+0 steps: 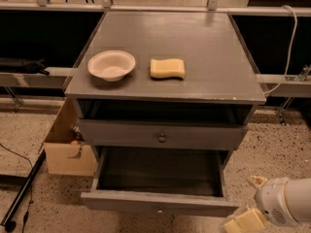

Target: Close middle drawer

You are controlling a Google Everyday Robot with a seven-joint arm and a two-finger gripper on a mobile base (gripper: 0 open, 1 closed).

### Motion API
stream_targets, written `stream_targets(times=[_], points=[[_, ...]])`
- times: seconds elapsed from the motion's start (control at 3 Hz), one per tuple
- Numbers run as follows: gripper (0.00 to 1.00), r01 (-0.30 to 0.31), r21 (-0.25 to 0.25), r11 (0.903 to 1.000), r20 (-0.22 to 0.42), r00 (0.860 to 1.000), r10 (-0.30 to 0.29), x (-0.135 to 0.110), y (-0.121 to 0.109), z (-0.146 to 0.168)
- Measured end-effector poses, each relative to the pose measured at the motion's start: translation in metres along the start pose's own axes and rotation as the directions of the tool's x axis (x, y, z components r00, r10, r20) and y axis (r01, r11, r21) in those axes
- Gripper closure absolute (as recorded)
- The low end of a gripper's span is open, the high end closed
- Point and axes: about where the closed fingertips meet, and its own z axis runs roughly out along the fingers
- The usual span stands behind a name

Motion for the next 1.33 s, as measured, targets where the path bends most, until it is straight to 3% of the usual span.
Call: stream_targets(times=[0.67,1.33], points=[[0.0,0.029,0.009,0.9995,-0.092,0.995,-0.028,0.036,-0.014,0.07],[0.0,0.05,0.019,0.9986,-0.078,0.996,-0.048,0.032,-0.013,0.079]])
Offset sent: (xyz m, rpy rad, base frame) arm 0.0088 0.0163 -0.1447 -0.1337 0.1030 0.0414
